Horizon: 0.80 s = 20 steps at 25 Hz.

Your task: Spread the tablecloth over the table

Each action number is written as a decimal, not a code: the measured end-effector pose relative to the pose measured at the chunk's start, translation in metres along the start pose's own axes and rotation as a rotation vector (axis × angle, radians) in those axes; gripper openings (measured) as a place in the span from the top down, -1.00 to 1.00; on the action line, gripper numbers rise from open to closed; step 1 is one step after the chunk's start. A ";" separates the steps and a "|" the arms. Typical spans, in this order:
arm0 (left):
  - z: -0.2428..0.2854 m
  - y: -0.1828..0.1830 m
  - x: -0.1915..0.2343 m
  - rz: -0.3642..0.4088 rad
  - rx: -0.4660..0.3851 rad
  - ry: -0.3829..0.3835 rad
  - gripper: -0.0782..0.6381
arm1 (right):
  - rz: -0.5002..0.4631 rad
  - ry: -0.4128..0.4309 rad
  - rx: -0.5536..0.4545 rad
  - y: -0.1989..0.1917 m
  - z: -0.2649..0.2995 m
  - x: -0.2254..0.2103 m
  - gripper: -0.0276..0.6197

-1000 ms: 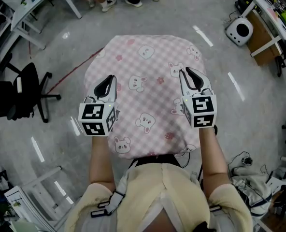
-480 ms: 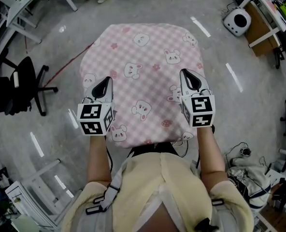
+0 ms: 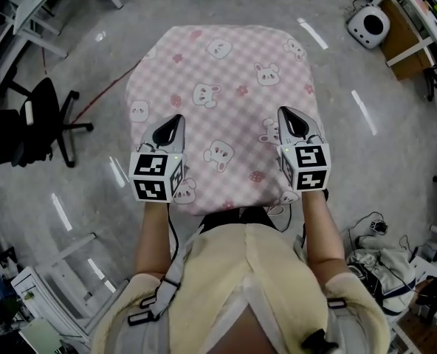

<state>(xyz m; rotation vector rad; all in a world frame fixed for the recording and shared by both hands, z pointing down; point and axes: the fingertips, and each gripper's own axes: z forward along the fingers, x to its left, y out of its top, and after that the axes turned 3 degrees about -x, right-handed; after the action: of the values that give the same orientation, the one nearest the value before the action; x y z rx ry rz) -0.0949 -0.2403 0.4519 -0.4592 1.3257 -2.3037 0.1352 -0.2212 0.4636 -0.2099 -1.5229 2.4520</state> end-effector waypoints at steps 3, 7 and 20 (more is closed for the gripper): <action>-0.002 -0.003 -0.002 0.011 0.011 -0.005 0.77 | 0.029 0.015 0.010 -0.006 -0.001 0.006 0.91; -0.004 -0.005 -0.005 0.023 0.024 -0.011 0.77 | 0.046 0.018 0.013 -0.011 -0.004 0.009 0.91; 0.009 -0.014 -0.018 0.034 0.053 -0.057 0.77 | 0.085 0.018 0.044 -0.025 -0.005 0.009 0.90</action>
<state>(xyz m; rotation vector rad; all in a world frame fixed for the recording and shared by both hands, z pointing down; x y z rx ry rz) -0.0784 -0.2315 0.4680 -0.4774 1.2324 -2.2747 0.1307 -0.2039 0.4842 -0.2932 -1.4796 2.5389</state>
